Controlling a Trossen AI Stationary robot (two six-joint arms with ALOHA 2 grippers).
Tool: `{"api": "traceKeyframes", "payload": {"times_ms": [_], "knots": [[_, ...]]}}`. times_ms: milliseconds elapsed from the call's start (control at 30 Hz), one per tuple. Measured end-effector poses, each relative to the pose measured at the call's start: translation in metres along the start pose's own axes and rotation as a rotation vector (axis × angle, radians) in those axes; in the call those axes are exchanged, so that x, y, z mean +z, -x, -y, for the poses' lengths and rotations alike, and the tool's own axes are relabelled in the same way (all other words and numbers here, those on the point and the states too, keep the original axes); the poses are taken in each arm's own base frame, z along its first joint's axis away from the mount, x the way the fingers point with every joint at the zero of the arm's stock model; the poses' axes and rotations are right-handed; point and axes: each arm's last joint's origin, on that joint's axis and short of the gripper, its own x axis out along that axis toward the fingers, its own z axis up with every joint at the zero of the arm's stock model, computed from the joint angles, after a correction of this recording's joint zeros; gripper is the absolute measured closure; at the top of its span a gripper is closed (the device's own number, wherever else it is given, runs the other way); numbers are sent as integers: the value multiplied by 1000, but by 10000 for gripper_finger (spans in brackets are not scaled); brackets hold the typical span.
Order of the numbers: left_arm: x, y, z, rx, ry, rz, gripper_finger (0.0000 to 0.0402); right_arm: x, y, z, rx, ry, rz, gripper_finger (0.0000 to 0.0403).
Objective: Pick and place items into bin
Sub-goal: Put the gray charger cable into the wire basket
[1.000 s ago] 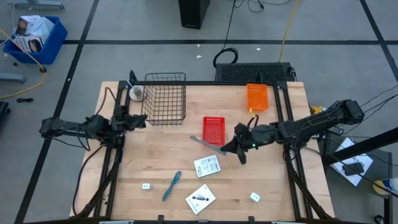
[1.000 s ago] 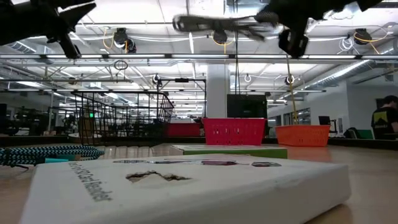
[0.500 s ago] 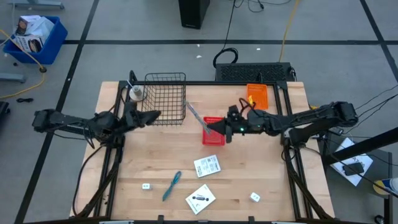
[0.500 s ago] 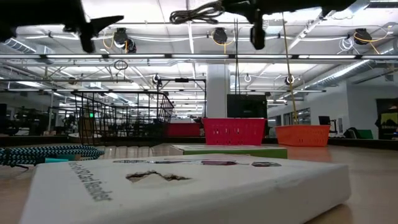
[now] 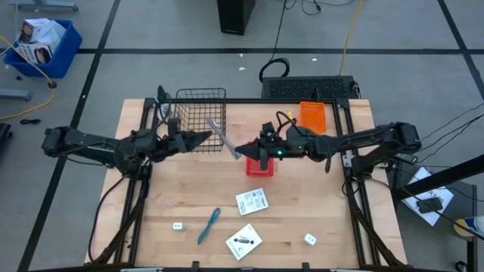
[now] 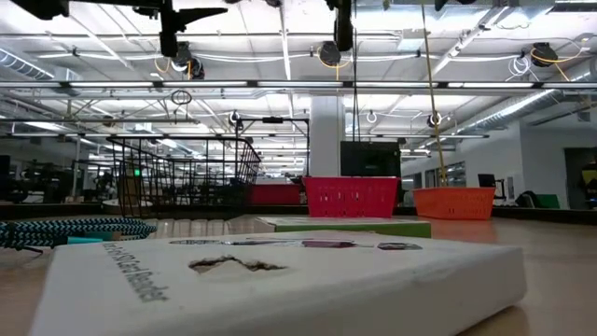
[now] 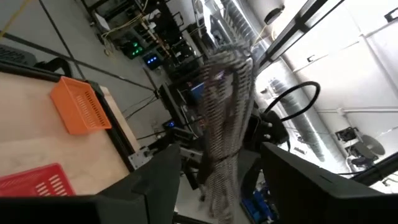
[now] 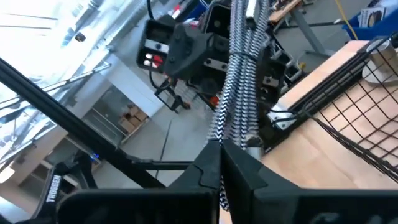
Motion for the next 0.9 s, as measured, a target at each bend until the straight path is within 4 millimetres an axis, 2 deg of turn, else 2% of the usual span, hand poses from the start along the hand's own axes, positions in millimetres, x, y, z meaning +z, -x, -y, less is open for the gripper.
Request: {"api": "traceKeyframes", "payload": {"times_ms": [133,300,500,633,833,900], "knots": [[0,-5,3,-16,4,-1,182,-4,-3,2,3,-2,-28,403],[-5,-10,-3,13,17,-17,185,-5,-4,3,4,-5,-34,403],[-6,-19,-11,25,51,-2,209,-6,-4,2,35,-25,-67,403],[-5,-21,-14,37,70,5,244,-5,-4,2,26,-20,-58,403],[-1,-23,-17,47,66,21,341,-3,-4,5,3,6,-36,403],[1,-23,-18,52,64,31,356,-2,-4,6,-8,21,-23,403]]}}
